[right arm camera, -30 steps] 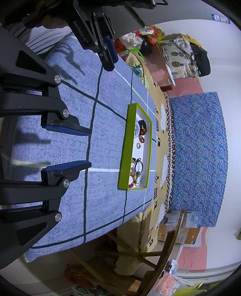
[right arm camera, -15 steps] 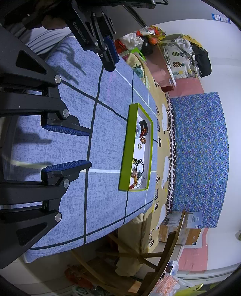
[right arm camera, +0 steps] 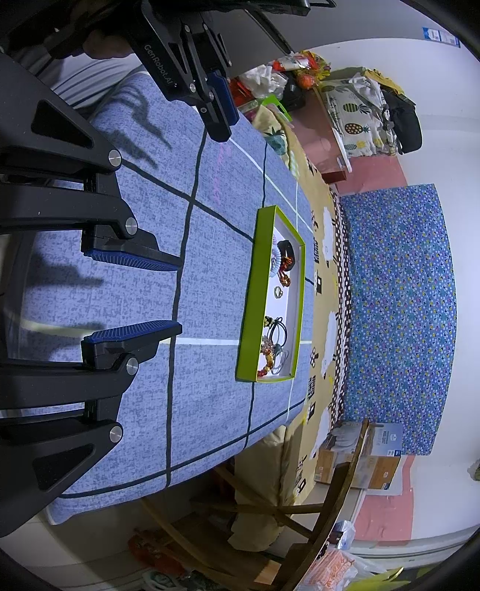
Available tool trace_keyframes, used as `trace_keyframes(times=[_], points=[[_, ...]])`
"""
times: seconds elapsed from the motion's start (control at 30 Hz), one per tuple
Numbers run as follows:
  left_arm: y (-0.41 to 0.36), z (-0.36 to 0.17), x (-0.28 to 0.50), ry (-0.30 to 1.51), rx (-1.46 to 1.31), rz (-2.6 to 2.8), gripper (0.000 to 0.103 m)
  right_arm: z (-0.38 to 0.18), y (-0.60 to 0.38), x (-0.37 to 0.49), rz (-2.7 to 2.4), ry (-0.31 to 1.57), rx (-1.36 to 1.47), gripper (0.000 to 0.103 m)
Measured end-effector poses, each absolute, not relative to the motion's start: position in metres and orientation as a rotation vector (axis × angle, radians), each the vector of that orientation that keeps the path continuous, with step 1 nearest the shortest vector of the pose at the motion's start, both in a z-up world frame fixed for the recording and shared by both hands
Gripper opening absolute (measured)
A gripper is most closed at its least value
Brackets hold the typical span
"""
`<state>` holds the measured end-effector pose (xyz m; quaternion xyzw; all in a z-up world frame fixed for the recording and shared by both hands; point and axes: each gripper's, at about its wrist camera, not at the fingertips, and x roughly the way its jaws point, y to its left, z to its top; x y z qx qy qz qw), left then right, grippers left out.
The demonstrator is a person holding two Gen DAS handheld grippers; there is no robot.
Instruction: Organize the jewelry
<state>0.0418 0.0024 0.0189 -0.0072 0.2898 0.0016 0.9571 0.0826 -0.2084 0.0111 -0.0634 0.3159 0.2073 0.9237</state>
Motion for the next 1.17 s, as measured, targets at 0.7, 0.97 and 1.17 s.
trace_keyframes(times=[0.7, 0.97, 1.17], points=[[0.0017, 0.0195, 0.042, 0.578, 0.004, 0.02, 0.029, 0.0093, -0.2085, 0.0837, 0.429, 0.654, -0.132, 0.028], [0.0001, 0.0187, 0.042, 0.579, 0.001, 0.01, 0.029, 0.0095, -0.2088, 0.0836, 0.428, 0.653, -0.132, 0.028], [0.0007, 0.0174, 0.0422, 0.582, -0.01, 0.007, 0.029, 0.0092, -0.2086, 0.0842, 0.428, 0.655, -0.131, 0.028]])
